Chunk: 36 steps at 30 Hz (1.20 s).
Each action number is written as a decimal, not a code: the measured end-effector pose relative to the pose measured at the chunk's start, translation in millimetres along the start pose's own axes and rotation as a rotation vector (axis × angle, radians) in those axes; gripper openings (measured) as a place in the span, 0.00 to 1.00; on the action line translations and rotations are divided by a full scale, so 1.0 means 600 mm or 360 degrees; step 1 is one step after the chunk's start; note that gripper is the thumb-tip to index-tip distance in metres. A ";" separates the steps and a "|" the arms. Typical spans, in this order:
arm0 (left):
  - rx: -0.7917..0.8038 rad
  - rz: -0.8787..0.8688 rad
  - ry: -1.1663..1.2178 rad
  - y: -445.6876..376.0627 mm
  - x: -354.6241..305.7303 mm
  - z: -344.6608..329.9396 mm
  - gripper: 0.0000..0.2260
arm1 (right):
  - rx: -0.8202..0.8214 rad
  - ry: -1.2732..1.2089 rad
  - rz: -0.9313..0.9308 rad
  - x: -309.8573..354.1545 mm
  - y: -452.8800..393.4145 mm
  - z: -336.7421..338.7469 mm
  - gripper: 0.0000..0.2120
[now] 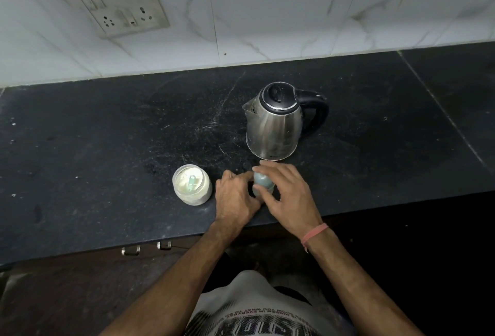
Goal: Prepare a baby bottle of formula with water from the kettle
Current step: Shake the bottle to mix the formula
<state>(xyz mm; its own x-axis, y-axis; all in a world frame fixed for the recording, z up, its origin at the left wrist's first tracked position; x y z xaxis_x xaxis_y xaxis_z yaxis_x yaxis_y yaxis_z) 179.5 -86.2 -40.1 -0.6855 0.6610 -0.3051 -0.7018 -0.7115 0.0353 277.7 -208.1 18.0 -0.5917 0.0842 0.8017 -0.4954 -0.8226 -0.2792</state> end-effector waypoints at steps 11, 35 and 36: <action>0.0006 0.0016 0.0020 0.002 0.003 -0.008 0.23 | -0.0252 -0.0076 0.0170 -0.043 0.015 -0.027 0.22; -0.0026 -0.0113 0.0026 0.030 -0.009 0.014 0.38 | -0.0040 -0.0272 -0.0323 -0.061 0.000 -0.023 0.48; -0.0074 -0.0117 0.0050 0.035 -0.016 0.014 0.38 | -0.0128 -0.0350 -0.0381 -0.057 -0.003 -0.007 0.49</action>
<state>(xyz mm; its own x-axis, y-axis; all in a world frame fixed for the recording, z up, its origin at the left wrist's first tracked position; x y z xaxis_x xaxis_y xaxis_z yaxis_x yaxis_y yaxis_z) 169.9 -105.3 -28.8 -0.6256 0.7044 -0.3353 -0.7396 -0.6722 -0.0322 296.3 -206.9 -11.3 -0.3053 0.1387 0.9421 -0.6576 -0.7462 -0.1032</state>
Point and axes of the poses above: each hand's wrist, its own y-axis away from the middle knuckle, its own z-axis out of the back of the hand, x = y × z, the point moved 4 cm from there along -y, towards the middle knuckle, and after that the axes turned 14 degrees about -y, right-handed, at the moved point
